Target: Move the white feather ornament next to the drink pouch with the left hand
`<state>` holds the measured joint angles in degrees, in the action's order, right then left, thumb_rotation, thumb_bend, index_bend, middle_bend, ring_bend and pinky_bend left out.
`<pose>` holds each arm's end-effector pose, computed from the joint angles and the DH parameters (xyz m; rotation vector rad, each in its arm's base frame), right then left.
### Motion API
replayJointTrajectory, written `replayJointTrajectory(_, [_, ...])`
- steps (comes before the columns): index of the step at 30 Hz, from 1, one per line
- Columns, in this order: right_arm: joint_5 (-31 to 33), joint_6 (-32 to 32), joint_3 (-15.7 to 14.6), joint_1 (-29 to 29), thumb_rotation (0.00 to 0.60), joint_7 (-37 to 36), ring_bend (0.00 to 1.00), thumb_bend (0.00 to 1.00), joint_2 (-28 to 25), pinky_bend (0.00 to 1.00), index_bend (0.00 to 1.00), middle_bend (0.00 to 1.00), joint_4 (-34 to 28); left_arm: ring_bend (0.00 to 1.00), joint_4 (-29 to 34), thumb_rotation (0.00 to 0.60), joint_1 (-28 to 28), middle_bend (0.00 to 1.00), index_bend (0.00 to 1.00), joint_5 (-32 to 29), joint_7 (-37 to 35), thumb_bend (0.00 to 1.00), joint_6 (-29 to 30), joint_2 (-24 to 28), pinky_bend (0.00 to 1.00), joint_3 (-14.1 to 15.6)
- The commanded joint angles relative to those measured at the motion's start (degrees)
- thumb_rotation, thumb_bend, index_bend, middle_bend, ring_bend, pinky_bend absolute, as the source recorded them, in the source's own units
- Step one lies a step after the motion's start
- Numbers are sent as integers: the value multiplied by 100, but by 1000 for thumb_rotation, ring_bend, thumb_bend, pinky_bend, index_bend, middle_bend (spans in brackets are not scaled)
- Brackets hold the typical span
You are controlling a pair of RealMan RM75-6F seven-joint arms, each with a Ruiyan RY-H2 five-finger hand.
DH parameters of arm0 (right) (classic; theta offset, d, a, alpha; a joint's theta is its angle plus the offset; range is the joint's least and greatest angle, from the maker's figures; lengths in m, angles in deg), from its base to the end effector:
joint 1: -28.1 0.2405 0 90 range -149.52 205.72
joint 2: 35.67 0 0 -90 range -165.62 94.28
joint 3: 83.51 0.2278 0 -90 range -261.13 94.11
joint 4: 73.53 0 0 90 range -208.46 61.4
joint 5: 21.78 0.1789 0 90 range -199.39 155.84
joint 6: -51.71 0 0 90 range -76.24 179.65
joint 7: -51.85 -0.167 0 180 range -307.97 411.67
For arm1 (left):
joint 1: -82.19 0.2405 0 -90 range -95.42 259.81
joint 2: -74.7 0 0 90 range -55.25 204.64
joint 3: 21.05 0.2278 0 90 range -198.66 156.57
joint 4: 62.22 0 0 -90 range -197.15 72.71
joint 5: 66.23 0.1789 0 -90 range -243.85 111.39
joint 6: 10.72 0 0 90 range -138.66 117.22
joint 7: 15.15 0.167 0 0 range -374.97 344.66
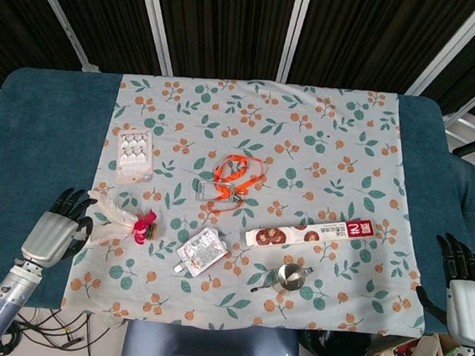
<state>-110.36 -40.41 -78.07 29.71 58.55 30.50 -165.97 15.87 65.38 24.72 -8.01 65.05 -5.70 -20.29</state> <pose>-0.2633 -0.1899 0.1884 1.3155 -0.7379 0.9250 -0.2442 0.2398 0.0708 -1.7468 -0.7852 -0.8837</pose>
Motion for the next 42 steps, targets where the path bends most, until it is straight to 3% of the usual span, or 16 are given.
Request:
replayJointTrajectory(1, [-2,0,-1,1,600,1,101,134,0,160,77,46,0,0,4,600,-2,173,602,1,0,490,4,0,7,0])
replayJointTrajectory(42, [-4,-5,-1,0,600,28,102,134,4,159,77,46,-10,0,81,600,-75,173,606,38,99,490,6,34,7,-22])
